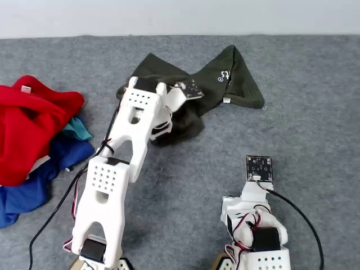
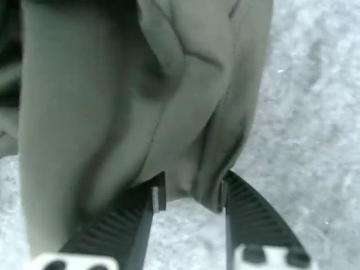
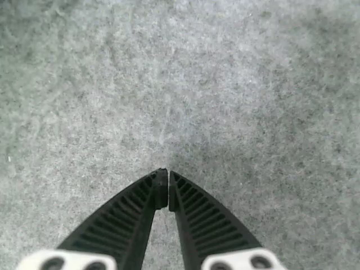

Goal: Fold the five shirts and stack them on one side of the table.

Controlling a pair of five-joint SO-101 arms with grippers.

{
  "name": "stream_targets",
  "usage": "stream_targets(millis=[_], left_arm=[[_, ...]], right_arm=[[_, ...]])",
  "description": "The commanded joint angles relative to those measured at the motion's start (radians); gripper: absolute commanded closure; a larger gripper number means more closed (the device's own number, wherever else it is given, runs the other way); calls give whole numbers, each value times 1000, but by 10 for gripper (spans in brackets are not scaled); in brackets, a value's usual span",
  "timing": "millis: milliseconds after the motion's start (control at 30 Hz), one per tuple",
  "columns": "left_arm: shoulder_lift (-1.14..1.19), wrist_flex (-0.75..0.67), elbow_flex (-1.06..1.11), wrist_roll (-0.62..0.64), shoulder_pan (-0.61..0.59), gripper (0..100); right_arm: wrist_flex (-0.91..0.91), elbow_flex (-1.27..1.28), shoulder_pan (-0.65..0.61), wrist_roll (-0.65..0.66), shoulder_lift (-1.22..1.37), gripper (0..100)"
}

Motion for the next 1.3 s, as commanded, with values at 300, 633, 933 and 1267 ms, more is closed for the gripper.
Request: stream_targets(millis=[300,633,933,1267], left_arm=[[80,43,-136,8,-3,833],[80,69,-68,8,35,968],[-44,74,-28,44,46,988],[-671,74,535,77,46,988]], right_arm=[[-7,14,-4,11,-10,990],[-7,14,-4,11,-10,990],[-7,14,-4,11,-10,990],[-7,14,-4,11,-10,990]])
